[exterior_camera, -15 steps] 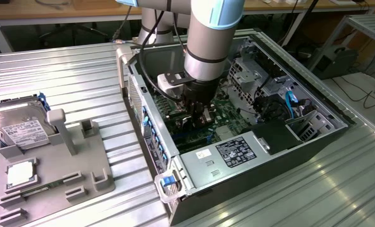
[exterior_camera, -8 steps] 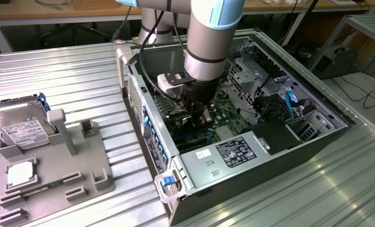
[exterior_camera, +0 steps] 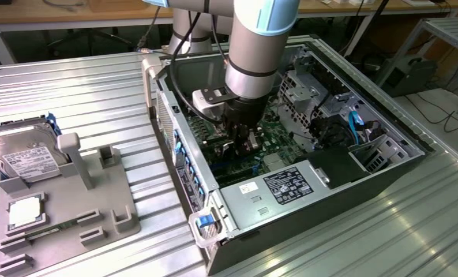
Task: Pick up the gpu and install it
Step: 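Insert the gpu into the slot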
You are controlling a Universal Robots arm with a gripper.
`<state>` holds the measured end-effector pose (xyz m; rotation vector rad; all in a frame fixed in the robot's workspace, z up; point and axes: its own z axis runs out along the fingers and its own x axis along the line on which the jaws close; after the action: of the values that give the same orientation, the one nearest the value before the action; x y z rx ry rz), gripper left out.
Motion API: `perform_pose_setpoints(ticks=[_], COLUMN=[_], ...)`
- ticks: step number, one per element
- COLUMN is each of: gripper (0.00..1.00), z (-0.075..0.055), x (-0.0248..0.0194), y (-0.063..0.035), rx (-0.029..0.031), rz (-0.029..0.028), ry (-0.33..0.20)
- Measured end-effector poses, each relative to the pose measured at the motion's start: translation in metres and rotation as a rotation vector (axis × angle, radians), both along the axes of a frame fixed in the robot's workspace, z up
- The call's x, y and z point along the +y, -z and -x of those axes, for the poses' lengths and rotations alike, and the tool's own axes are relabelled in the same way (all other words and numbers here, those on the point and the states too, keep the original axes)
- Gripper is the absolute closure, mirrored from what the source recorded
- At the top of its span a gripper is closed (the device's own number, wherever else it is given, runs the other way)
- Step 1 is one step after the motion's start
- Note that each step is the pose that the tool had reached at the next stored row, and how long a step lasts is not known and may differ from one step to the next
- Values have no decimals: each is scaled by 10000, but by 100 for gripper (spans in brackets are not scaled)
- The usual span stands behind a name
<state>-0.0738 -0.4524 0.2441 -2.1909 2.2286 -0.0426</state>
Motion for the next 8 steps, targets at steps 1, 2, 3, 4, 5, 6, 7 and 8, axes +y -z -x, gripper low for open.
perform_pose_setpoints(ticks=[1, 2, 3, 4, 5, 6, 7, 8], gripper=[72, 72, 72, 72, 72, 72, 72, 72], z=[0, 0, 0, 1, 0, 0, 0, 0], x=[0, -1, -1, -1, -1, -1, -1, -1], y=[-8, -15, -16, -17, -17, -17, -17, -17], rx=[2, 4, 4, 4, 3, 4, 4, 4], rz=[4, 7, 6, 6, 6, 6, 7, 7], ry=[0, 0, 0, 0, 0, 0, 0, 0])
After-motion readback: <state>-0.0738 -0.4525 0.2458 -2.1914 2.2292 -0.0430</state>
